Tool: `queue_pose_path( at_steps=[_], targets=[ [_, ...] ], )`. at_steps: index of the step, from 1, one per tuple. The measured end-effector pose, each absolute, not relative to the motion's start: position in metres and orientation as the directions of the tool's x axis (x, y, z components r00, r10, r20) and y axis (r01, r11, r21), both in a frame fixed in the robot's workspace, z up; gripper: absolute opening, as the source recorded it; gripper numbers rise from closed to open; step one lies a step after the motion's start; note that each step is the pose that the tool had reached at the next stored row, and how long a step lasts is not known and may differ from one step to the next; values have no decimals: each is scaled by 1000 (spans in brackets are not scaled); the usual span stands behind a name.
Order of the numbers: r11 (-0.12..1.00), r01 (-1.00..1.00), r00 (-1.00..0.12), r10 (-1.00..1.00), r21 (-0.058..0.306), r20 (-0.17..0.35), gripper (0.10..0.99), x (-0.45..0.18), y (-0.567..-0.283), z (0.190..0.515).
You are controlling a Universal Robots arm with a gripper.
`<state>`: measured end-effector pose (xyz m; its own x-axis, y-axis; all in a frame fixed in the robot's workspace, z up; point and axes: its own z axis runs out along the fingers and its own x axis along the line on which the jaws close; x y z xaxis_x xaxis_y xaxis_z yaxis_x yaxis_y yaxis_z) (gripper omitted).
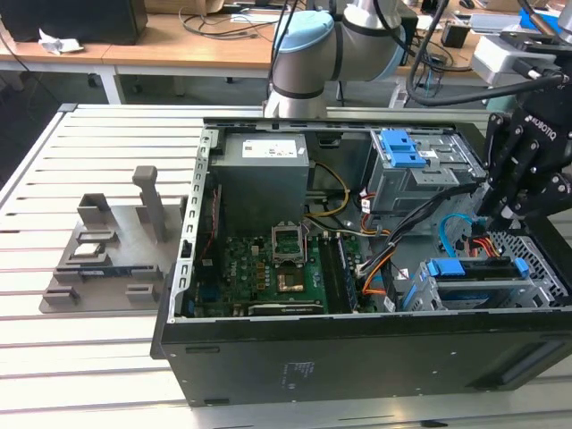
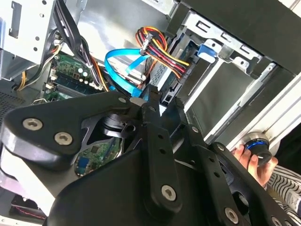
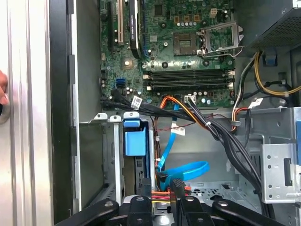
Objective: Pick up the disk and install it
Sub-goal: 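Insert the second disk wire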
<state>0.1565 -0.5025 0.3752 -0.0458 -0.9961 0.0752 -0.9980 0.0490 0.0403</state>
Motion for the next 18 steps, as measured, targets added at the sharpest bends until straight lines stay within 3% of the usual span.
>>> queue_pose_path(
  at_steps=[6, 7, 18],
  targets=[
    [20, -999, -17, -997, 40, 75, 286, 148, -503, 365],
    [20, -999, -17, -997, 40, 75, 161, 148, -503, 365],
    [20, -999, -16, -996, 41, 91, 161, 151, -515, 355]
  ],
)
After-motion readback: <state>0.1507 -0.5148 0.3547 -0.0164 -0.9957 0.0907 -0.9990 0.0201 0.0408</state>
